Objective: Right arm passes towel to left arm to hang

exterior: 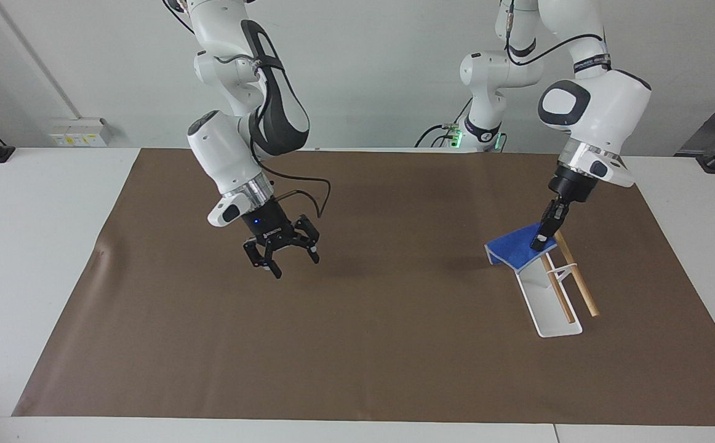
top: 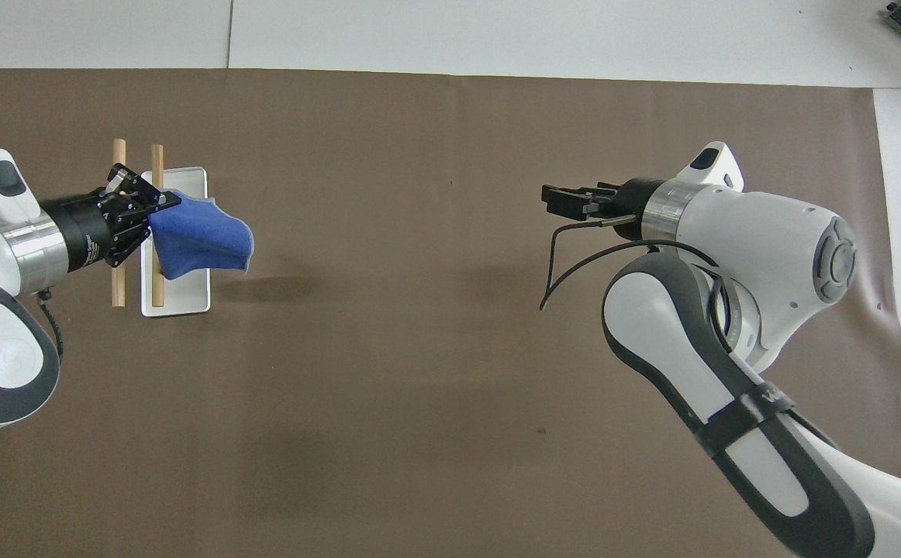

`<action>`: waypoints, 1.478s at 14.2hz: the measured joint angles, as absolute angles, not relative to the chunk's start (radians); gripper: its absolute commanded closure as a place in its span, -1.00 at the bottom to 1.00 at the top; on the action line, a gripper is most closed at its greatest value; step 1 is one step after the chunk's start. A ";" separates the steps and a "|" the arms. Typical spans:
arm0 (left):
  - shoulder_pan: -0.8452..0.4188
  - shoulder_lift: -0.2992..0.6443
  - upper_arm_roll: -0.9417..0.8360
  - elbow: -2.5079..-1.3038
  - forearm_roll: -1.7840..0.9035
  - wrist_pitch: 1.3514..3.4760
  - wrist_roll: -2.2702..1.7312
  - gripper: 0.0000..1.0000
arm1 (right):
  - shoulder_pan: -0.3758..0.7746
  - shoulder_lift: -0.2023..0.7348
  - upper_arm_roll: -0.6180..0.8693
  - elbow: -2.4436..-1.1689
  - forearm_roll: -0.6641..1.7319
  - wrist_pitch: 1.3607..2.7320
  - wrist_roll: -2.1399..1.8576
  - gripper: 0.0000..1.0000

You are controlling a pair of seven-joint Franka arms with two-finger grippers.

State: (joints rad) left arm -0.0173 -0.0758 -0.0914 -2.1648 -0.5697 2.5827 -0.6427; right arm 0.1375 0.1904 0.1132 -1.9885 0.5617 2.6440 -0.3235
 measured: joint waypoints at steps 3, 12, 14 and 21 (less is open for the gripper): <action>-0.017 -0.074 -0.044 -2.165 -0.570 2.583 -0.643 1.00 | 0.074 0.183 0.112 -1.961 0.326 2.501 -0.324 -1.00; -0.012 -0.068 0.056 -2.170 -0.570 2.583 -0.643 1.00 | 0.055 0.107 0.108 -1.793 -0.018 2.134 0.027 -1.00; -0.007 -0.067 0.064 -2.176 -0.570 2.583 -0.643 1.00 | 0.051 0.094 0.107 -1.768 -0.038 2.088 0.081 -1.00; -0.004 -0.067 0.140 -2.180 -0.532 2.590 -0.642 1.00 | 0.019 0.013 0.048 -1.699 -0.042 1.932 0.112 -1.00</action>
